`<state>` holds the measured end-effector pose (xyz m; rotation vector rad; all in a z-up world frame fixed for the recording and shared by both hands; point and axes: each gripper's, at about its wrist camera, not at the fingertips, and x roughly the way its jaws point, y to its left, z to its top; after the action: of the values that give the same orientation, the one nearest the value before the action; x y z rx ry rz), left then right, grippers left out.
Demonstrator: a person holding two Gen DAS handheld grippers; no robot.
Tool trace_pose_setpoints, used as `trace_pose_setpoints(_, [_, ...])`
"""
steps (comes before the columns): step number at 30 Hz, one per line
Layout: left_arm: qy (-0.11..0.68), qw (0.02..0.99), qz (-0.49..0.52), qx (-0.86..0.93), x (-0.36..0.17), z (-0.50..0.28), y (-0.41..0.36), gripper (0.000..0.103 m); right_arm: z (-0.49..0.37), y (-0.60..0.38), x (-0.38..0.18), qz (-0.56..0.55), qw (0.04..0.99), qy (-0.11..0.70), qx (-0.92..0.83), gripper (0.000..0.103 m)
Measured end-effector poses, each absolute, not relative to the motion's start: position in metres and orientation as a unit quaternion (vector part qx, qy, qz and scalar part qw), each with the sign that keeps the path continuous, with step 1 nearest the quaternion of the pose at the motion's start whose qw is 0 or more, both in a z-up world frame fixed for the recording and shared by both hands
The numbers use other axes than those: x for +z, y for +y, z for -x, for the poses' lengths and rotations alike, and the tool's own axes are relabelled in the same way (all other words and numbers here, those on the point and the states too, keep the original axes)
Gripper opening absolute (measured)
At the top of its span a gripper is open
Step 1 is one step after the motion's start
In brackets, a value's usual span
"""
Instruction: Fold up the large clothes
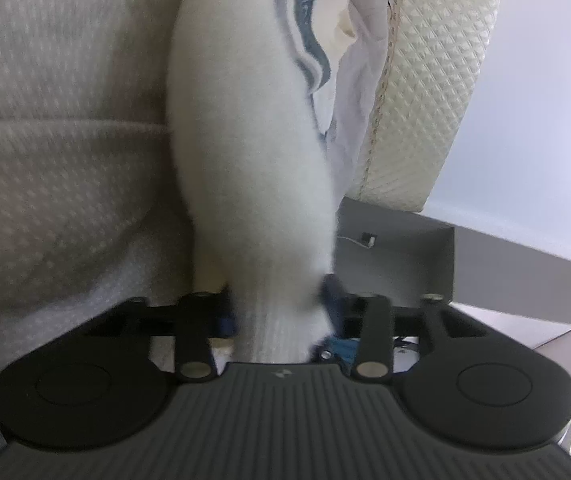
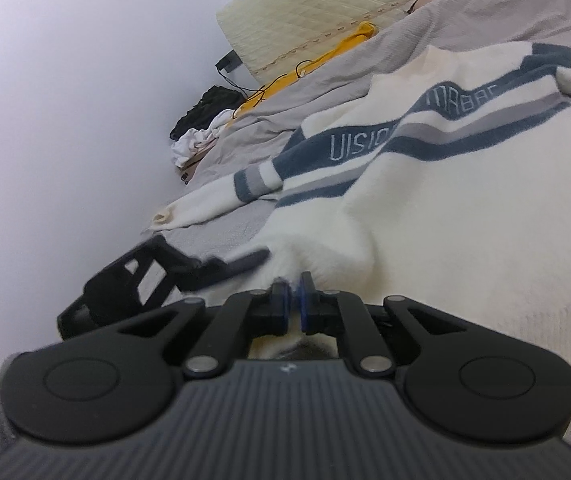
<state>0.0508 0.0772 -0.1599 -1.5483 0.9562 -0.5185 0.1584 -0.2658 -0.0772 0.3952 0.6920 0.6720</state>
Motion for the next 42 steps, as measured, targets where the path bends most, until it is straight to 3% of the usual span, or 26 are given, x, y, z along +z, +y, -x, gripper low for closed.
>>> trace_pose_setpoints(7, [0.454,0.681,0.537,-0.207,-0.093,-0.038,0.099,0.015,-0.145,-0.248,-0.073,-0.134,0.868,0.330,0.347,0.009])
trace_pose_setpoints(10, [0.473,0.714,0.481,-0.185,-0.069,-0.034,0.107,0.011,-0.138,-0.233,-0.073,-0.096,0.867,0.331,0.360,0.009])
trace_pose_setpoints(19, [0.555,0.757,0.328,-0.108,-0.075,-0.032,0.103,0.010,-0.126,-0.197,-0.090,0.028,0.858,0.366,0.360,0.010])
trace_pose_setpoints(33, [0.591,0.767,0.241,-0.066,-0.104,-0.041,0.073,0.011,-0.138,-0.187,-0.120,0.050,0.832,0.439,0.335,0.011])
trace_pose_setpoints(35, [0.587,0.772,0.233,-0.072,-0.099,-0.039,0.070,0.021,-0.137,-0.188,-0.119,0.042,0.833,0.439,0.335,0.011])
trace_pose_setpoints(37, [0.588,0.772,0.227,-0.083,-0.096,-0.039,0.065,0.044,-0.137,-0.192,-0.117,0.031,0.833,0.440,0.334,0.011])
trace_pose_setpoints(39, [0.586,0.774,0.221,-0.094,-0.091,-0.037,0.059,0.058,-0.137,-0.198,-0.114,0.012,0.834,0.441,0.331,0.012])
trace_pose_setpoints(42, [0.569,0.791,0.198,-0.107,-0.077,-0.024,0.053,0.062,-0.138,-0.206,-0.108,-0.017,0.836,0.439,0.329,0.023])
